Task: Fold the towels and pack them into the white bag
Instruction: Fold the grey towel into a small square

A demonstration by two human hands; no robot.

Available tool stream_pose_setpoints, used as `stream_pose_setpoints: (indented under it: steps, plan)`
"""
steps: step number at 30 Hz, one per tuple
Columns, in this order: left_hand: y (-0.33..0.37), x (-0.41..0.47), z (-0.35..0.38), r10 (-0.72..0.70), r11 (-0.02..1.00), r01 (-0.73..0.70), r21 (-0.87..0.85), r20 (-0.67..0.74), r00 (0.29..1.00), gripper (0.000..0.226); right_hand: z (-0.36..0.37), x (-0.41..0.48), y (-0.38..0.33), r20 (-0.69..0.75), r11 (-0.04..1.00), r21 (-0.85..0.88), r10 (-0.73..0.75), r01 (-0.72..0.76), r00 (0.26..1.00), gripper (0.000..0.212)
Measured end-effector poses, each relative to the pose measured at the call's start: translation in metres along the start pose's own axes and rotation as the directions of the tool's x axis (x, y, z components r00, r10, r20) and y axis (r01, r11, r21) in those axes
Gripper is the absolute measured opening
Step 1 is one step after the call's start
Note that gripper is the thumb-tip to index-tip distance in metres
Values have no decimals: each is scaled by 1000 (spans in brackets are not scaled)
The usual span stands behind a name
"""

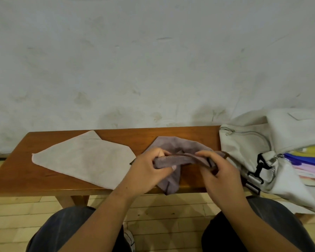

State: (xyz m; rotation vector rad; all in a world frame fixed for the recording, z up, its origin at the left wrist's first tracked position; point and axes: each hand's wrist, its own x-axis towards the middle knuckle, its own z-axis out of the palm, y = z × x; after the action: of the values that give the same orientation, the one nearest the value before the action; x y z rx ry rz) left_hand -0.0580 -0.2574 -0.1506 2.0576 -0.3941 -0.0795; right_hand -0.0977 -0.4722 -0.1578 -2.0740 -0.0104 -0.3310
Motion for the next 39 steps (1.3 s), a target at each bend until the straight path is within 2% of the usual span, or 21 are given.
stream_pose_setpoints:
  steps: [4, 8, 11, 14, 16, 18, 21, 23, 25, 28, 32, 35, 37, 39]
  plan:
    - [14, 0, -25, 20, 998, -18, 68, -30, 999, 39, -25, 6, -9, -57, 999, -21, 26, -27, 998, 16]
    - [37, 4, -55, -20, 966, 33, 255, -54, 998, 24, -50, 20, -32, -47, 993, -118, -7, 1, 999, 21]
    - [51, 8, -84, -52, 912, 99, 398, -126, 991, 12, -69, 37, -43, -12, 979, -190, 68, -69, 998, 29]
    - [57, 20, -109, -109, 816, 190, 545, -178, 978, 10, -81, 58, -48, 3, 960, -245, 143, -138, 990, 23]
    - [59, 34, -120, -66, 799, 194, 569, -238, 969, 14, -80, 75, -60, 8, 959, -253, 135, -128, 991, 23]
    - [67, 50, -132, 2, 856, 183, 483, -357, 934, 18, -76, 94, -81, 2, 960, -273, 59, -56, 998, 25]
    - [93, 65, -156, 39, 983, 70, 170, -565, 824, 25, -76, 120, -113, -59, 966, -248, -91, 73, 994, 32]
    - [113, 64, -169, 41, 998, -58, -5, -641, 767, 28, -79, 125, -129, -129, 955, -237, -212, 178, 969, 34]
    - [125, 53, -173, 55, 993, -111, -42, -670, 741, 32, -80, 118, -135, -194, 951, -196, -277, 240, 941, 36]
    - [118, 25, -165, 131, 987, -42, 153, -636, 760, 29, -79, 95, -125, -209, 960, -180, -252, 217, 945, 37]
    - [70, -26, -138, 82, 949, 83, 304, -491, 868, 17, -75, 51, -76, -95, 953, -272, -169, 137, 981, 32]
    - [29, -63, -109, -63, 892, 188, 412, -297, 953, 11, -72, 16, -34, 94, 903, -413, -87, 118, 992, 30]
    - [4, -84, -90, -182, 896, 246, 371, -198, 963, 16, -71, -4, -8, 213, 891, -443, -2, 99, 977, 36]
    - [-15, -99, -76, -231, 896, 268, 354, -144, 962, 18, -69, -19, 11, 274, 885, -455, 30, 102, 961, 42]
